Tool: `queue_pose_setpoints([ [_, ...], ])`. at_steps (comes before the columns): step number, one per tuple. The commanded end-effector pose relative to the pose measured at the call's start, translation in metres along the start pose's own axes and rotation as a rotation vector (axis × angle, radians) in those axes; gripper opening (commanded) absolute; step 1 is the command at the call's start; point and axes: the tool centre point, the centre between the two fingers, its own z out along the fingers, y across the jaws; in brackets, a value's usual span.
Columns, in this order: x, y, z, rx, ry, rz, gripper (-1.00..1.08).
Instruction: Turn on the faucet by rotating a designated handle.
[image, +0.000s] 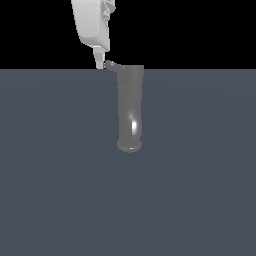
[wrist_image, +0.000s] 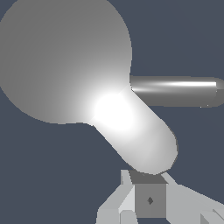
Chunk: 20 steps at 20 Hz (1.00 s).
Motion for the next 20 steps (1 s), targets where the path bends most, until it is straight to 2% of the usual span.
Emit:
queue_pose_setpoints([
  [1,0.019,0.007,0.000,-0.003,0.003,0.027,-1.00],
  [6,0.024,0.017,0.000,-0.004,0.003,0.028,-1.00],
  [7,0.005,0.016,0.000,-0.003,0.001,-0.004,-1.00],
  [20,0.090,0.037,-0.001,-0.004,0.003,0.028,-1.00],
])
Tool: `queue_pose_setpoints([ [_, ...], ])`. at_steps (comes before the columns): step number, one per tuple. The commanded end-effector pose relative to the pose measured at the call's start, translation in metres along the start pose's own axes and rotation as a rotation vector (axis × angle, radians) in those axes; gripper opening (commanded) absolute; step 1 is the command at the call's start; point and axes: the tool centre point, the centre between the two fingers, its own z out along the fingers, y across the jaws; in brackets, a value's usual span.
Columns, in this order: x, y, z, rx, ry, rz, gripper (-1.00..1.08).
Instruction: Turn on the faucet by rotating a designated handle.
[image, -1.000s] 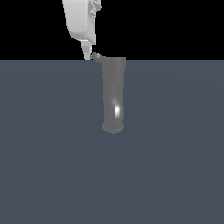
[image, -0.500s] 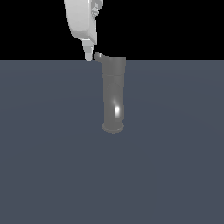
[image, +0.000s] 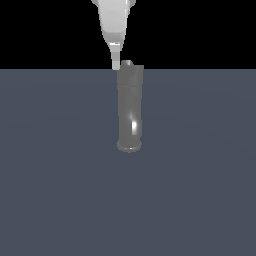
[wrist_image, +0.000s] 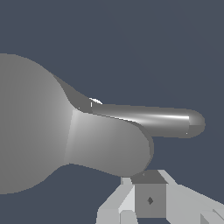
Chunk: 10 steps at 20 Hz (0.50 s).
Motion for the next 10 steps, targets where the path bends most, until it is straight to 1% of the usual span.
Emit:
queue_pose_setpoints([
  [1,0.047,0.003,0.000,0.003,0.003,0.070,-1.00],
  [2,0.005,0.002,0.000,0.000,-0.002,0.003,-1.00],
  [10,0.045,-0.011,0.000,0.001,0.000,0.030,-1.00],
])
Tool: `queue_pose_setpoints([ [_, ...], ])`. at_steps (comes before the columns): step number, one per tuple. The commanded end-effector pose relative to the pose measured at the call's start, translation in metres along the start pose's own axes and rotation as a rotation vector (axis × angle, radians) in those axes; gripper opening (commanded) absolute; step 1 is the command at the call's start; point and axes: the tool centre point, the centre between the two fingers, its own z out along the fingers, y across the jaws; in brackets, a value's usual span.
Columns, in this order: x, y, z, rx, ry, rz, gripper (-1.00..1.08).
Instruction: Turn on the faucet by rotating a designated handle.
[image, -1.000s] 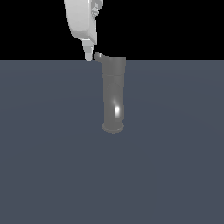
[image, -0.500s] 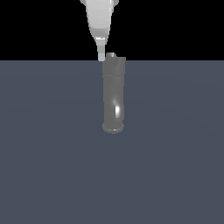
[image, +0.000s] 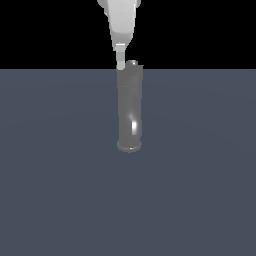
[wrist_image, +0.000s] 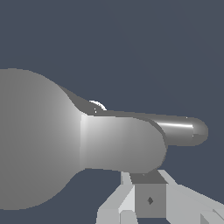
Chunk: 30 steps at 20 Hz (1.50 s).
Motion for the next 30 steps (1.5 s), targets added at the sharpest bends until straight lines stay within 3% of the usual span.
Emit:
queue_pose_setpoints([
  [1,0.039,-0.005,0.000,0.009,0.003,0.057,-1.00],
  [13,0.091,-0.019,-0.001,0.011,0.006,0.091,-1.00],
  [14,0.091,-0.019,-0.001,0.011,0.006,0.091,-1.00],
  [15,0.036,-0.018,-0.001,-0.006,-0.019,0.001,-1.00],
  [30,0.072,-0.049,-0.001,0.002,-0.007,0.044,-1.00],
])
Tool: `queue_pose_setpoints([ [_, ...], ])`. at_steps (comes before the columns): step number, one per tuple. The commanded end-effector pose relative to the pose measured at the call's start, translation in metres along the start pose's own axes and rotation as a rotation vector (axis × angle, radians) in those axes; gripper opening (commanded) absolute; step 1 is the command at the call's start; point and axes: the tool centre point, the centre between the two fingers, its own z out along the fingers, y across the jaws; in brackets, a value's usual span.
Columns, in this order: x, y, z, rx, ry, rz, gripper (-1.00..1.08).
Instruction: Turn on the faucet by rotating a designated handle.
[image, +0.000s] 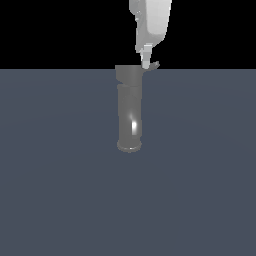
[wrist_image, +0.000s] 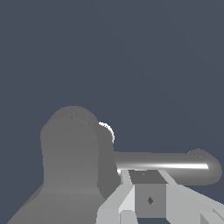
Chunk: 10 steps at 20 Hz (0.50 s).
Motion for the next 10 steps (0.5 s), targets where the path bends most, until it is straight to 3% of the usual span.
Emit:
queue_pose_setpoints([
  [1,0.007,-0.023,0.000,0.037,0.005,0.007,-1.00],
  [10,0.028,-0.041,-0.001,0.042,0.011,0.032,-1.00],
])
